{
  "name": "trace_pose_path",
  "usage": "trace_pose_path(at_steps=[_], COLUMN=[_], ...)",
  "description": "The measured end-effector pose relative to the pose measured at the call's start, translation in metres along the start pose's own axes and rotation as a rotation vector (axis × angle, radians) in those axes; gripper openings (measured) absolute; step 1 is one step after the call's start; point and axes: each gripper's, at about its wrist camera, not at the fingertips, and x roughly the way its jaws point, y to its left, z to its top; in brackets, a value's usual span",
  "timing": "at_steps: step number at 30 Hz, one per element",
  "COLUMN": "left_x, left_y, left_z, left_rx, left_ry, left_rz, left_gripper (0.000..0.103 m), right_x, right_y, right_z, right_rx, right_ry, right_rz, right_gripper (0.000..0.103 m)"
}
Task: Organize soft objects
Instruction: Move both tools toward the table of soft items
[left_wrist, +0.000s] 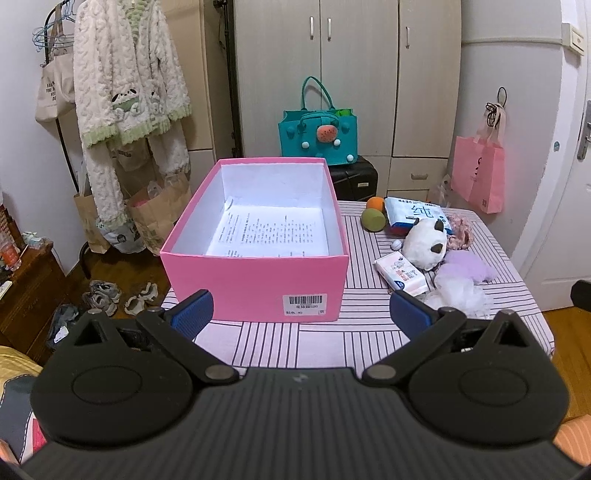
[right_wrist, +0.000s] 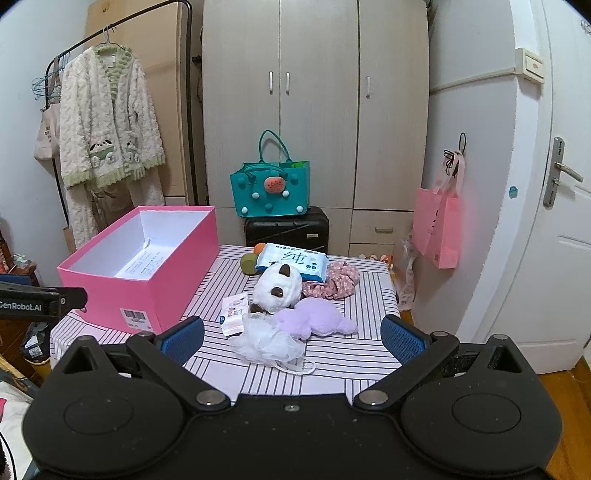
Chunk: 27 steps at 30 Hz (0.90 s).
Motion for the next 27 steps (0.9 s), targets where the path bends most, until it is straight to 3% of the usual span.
trace_pose_path(at_steps=[27], left_x=[0.0047], left_y=[0.0027], left_z=[0.0032], left_rx=[-0.009], left_ry=[-0.029], left_rz=[0.042], left_gripper=[0.103], right_x=[0.0023], right_y=[-0.0035], right_z=[0.0012], right_rx=[-0.027], right_ry=[-0.018], right_rz=[-0.011], right_gripper=[0.103])
